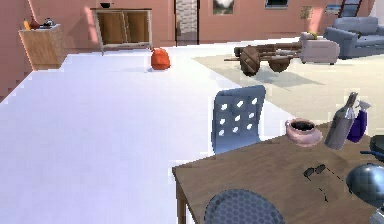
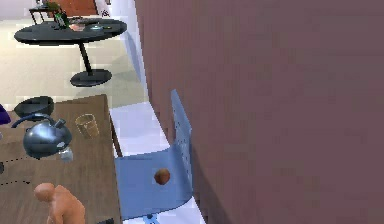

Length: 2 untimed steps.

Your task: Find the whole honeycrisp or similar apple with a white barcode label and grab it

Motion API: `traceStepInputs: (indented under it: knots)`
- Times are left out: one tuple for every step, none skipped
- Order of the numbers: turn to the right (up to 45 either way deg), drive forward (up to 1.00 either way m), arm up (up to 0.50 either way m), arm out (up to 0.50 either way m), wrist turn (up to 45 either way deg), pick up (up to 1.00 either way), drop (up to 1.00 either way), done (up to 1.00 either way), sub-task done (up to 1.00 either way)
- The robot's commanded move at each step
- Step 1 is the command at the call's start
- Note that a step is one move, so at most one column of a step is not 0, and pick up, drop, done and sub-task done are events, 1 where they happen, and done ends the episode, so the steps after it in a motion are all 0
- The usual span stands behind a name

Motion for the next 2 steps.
traceStepInputs:
  knots:
    - [0.0, 0.0, 0.1, 0.0, 0.0, 0.0, 0.0, 0.0, 0.0]
    - [0.0, 0.0, 0.0, 0.42, 0.0, 0.0, 0.0, 0.0, 0.0]
